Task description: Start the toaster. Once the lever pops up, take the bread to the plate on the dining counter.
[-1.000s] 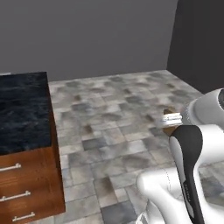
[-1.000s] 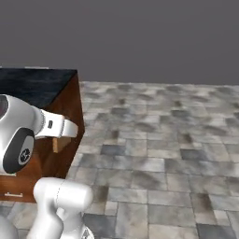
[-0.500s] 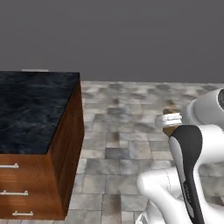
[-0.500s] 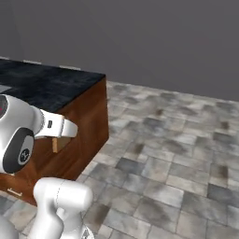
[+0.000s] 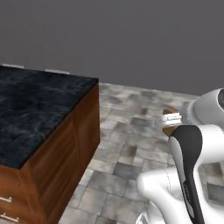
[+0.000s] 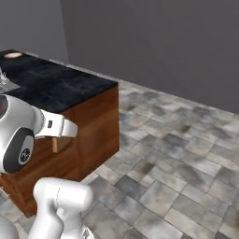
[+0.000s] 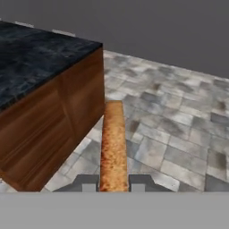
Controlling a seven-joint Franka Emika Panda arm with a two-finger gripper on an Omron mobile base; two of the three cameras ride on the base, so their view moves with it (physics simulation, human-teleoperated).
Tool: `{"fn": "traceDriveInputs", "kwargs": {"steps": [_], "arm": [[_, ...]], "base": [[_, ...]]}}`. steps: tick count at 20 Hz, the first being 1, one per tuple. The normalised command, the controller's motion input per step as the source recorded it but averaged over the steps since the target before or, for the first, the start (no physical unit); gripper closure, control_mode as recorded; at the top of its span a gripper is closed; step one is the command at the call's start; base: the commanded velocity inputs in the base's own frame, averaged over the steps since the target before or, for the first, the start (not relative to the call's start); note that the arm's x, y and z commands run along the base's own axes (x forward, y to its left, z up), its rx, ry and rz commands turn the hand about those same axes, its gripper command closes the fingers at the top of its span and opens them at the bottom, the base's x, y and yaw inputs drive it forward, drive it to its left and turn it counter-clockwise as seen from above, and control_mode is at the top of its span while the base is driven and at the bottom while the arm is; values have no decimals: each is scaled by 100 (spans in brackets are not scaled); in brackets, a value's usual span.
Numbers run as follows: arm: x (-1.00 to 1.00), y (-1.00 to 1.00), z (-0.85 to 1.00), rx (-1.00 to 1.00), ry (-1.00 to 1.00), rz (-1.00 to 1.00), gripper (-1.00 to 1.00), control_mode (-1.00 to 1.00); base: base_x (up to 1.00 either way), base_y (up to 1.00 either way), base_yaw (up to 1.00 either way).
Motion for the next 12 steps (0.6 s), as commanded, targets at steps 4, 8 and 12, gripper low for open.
{"fn": "traceDriveInputs", "kwargs": {"steps": [4,8,12], "arm": [[0,0,0,0,0,0,100,100],[0,0,0,0,0,0,100,100],[0,0,0,0,0,0,100,100]], "base": [[64,-99,41],[54,-100,37],[52,-100,34]]}}
